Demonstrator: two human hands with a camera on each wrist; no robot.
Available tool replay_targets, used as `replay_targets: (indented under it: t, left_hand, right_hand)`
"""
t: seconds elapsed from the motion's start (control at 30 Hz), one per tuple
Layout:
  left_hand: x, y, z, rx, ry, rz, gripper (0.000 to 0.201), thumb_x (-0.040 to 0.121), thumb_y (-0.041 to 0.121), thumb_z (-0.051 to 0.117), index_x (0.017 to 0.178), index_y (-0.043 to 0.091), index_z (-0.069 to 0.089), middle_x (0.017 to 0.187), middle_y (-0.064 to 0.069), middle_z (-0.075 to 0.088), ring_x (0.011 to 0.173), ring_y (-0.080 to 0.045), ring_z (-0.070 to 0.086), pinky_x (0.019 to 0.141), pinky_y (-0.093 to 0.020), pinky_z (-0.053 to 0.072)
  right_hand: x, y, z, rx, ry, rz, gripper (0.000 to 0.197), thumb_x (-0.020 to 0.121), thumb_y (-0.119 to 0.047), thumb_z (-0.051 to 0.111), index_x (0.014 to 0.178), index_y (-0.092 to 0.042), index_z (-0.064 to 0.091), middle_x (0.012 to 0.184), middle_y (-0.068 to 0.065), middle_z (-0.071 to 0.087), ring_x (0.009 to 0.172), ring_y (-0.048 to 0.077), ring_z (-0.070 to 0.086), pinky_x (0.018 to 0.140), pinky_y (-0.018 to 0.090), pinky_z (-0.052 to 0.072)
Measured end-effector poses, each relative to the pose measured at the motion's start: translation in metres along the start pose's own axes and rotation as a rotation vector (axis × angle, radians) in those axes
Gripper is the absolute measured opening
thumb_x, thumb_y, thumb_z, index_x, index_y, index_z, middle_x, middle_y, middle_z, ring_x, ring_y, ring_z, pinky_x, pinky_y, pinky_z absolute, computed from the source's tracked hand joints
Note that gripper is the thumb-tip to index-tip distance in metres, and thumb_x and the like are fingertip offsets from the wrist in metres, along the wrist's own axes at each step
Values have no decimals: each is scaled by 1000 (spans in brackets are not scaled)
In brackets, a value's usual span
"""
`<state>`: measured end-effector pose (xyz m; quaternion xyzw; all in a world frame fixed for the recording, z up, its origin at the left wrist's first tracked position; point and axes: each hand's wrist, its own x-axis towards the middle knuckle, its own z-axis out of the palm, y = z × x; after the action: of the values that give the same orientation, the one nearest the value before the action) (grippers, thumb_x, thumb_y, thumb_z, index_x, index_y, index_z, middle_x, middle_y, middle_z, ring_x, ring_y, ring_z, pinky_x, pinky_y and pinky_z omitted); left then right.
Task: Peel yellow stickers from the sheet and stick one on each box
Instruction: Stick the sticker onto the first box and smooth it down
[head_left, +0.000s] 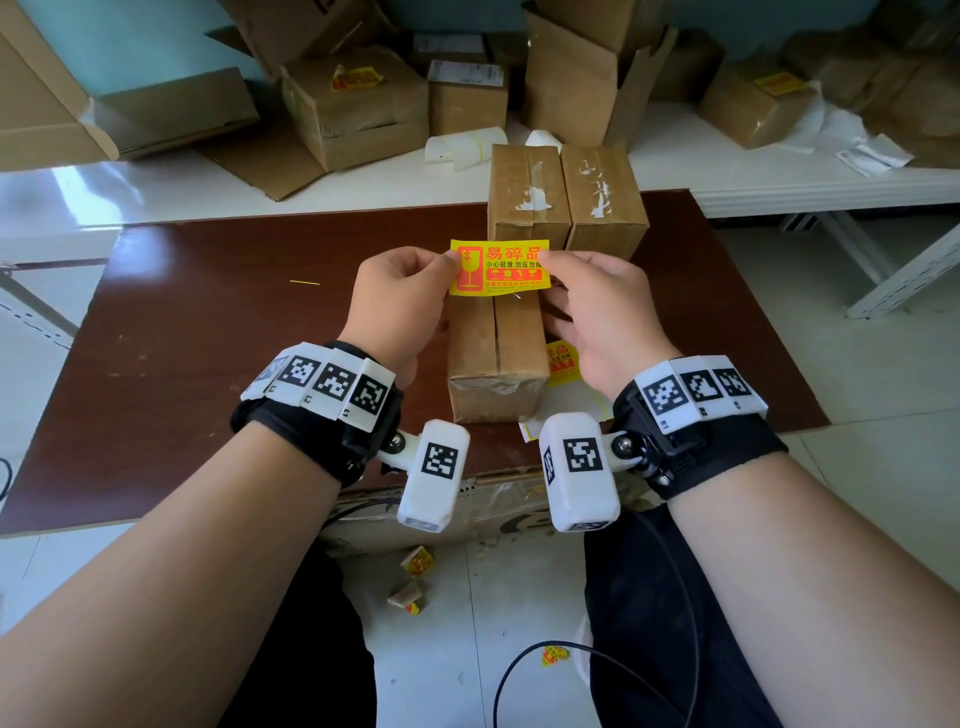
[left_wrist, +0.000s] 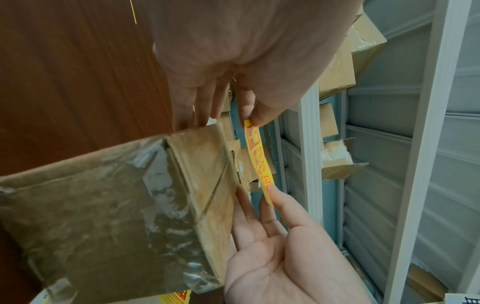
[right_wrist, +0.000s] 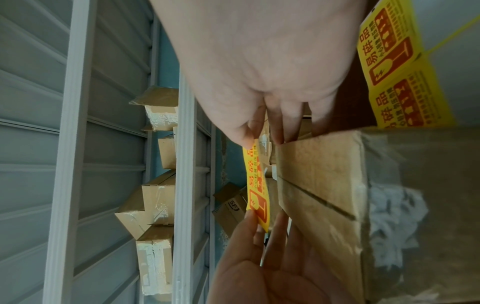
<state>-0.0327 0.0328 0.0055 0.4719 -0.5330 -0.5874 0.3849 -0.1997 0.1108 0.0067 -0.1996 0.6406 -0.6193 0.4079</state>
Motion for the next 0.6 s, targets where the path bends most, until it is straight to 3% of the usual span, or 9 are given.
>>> replay_targets:
  t: [0.17, 0.27, 0.6]
  left_hand:
    - [3, -4, 1, 11, 20, -4, 28, 90, 37, 72, 66, 24, 65, 81, -13, 59, 74, -28, 53, 70, -45, 51]
    - [6, -6, 2, 22, 28, -10, 29, 88, 38, 73, 63, 25, 66, 80, -13, 61, 73, -28, 54, 70, -45, 50]
    - [9, -10, 2, 30, 56, -4, 27, 89, 35, 73, 68, 21, 63, 77, -12, 61, 71, -26, 54, 67, -42, 51]
  right_hand:
    - [4, 6, 2, -38, 17, -49, 16, 89, -32, 87, 96, -19, 83, 109, 3, 85, 119, 25, 76, 114, 59, 55]
    - [5, 7, 0, -67, 38, -73, 10, 94, -28, 88, 94, -19, 83, 106, -1, 85, 116, 20, 76, 114, 56, 56]
    - [10, 13, -2, -65, 47, -99, 8, 93, -25, 89, 91, -19, 85, 101, 0, 86, 113, 22, 79, 110, 53, 59]
